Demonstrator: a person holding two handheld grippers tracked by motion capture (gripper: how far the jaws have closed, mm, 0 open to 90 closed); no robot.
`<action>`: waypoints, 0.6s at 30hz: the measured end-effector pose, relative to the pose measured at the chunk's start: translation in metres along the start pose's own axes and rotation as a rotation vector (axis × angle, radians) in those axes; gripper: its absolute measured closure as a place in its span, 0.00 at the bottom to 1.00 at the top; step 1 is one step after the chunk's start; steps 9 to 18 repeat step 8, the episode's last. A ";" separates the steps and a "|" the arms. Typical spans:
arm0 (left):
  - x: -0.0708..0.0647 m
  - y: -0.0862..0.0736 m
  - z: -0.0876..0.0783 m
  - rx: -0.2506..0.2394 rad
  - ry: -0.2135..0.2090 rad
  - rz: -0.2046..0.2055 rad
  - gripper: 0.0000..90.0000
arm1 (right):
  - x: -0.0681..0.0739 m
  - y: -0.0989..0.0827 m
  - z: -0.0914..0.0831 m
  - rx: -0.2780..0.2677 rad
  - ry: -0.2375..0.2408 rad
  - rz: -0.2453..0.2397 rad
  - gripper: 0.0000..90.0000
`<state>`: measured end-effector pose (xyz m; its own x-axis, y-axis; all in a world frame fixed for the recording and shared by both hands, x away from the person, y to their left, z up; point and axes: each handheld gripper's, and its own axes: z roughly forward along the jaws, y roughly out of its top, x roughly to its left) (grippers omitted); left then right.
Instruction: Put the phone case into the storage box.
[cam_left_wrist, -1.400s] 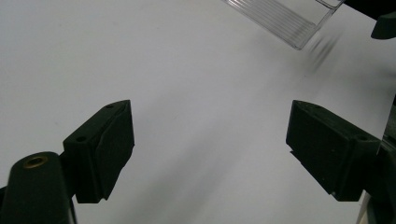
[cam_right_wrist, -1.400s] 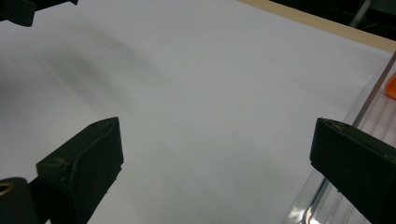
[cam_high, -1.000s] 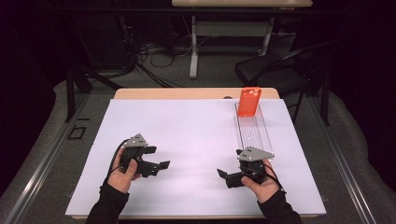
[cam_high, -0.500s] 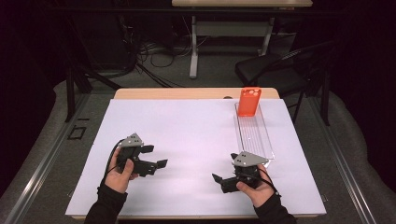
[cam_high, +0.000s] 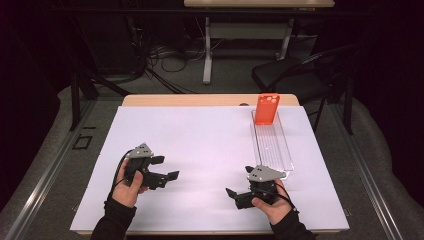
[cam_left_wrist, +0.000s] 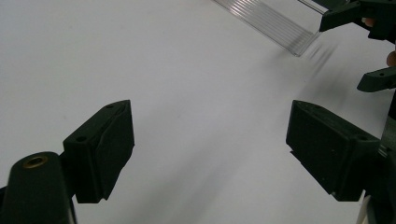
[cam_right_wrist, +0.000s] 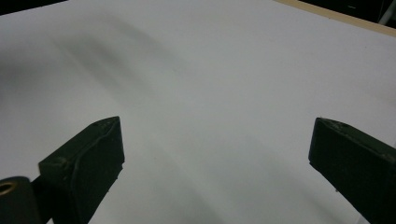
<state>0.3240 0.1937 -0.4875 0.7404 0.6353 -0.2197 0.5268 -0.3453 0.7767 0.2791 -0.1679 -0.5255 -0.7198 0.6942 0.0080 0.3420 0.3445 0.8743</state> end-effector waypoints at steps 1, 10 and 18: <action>0.000 0.000 0.000 0.000 0.000 -0.001 0.17 | 0.000 0.000 0.000 0.001 0.000 0.004 0.03; 0.001 -0.001 0.000 0.001 0.004 -0.002 0.17 | 0.000 -0.001 0.001 -0.002 0.003 0.009 0.04; 0.001 -0.001 0.000 0.001 0.004 -0.002 0.17 | 0.000 -0.001 0.001 -0.002 0.003 0.009 0.04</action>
